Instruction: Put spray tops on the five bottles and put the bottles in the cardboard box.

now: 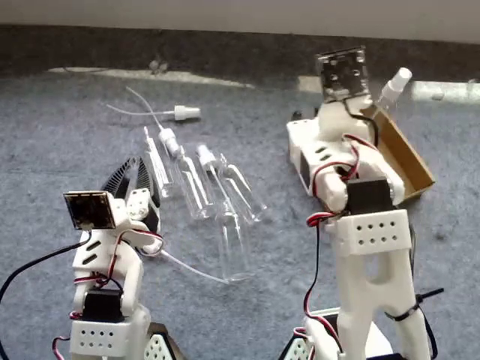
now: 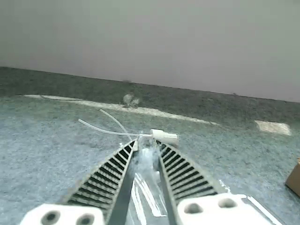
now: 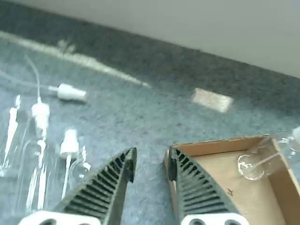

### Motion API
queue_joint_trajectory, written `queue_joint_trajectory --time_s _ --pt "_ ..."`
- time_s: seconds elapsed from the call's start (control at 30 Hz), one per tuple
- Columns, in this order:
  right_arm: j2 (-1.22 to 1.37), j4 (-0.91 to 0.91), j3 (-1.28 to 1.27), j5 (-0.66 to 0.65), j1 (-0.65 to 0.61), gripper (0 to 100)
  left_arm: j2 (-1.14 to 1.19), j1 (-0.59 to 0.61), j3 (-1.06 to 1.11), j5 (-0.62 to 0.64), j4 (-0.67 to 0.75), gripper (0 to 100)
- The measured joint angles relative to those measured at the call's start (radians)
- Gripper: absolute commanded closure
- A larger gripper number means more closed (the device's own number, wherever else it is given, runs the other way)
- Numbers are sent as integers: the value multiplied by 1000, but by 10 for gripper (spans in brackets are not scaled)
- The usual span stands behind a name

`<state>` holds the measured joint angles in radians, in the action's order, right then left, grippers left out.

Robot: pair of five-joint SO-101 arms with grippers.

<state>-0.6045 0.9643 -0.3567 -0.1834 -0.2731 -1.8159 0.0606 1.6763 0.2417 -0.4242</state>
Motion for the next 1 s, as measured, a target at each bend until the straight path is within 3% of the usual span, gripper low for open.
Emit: queue_joint_trajectory --time_s 0.23,0.53,0.77,1.0 --pt "278 150 114 -130 -169 913 0 49 0 0 0 995" --pt "677 183 316 -138 -173 913 0 57 0 0 0 995" --pt "905 339 606 -138 -184 783 0 57 0 0 0 995" --pt "1111 523 891 -147 -204 775 0 57 0 0 0 994"
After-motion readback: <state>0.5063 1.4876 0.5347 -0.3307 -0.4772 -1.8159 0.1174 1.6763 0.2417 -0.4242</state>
